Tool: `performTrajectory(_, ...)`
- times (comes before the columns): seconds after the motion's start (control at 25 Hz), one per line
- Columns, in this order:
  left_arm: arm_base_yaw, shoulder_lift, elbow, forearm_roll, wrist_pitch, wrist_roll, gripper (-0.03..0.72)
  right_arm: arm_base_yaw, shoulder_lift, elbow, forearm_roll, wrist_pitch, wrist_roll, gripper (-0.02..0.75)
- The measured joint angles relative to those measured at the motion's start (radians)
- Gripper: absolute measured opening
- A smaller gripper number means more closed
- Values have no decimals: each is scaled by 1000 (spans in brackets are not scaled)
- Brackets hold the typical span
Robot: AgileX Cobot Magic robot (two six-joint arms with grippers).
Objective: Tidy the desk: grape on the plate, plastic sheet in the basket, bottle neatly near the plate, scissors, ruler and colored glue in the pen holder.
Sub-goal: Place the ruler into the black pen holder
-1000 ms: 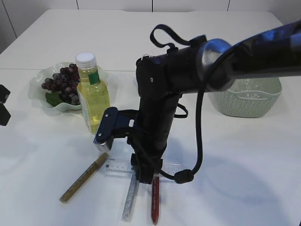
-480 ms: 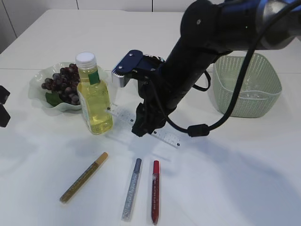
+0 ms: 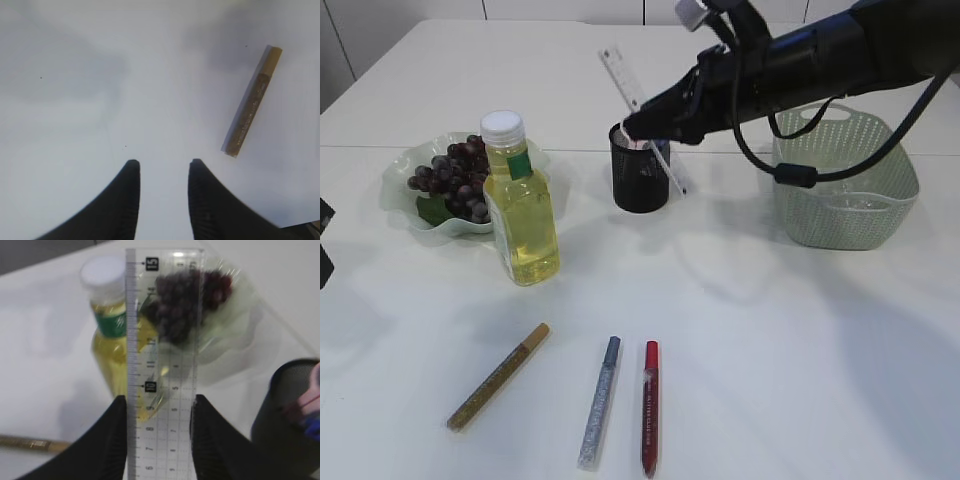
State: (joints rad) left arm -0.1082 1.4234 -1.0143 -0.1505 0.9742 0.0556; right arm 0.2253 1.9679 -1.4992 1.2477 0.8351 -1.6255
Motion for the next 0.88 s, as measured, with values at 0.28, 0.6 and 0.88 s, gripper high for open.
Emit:
performTrajectory(0.28,0,0,0,0,7,0,242,-28,53,-15,486,-36,-409,307)
performTrajectory(0.6,0,0,0,0,33,0,242,-29,279,-278,516,-36,-462,307)
performTrajectory(0.88,0,0,0,0,48,0,242,-29,452,-573,524,-70,-444,307)
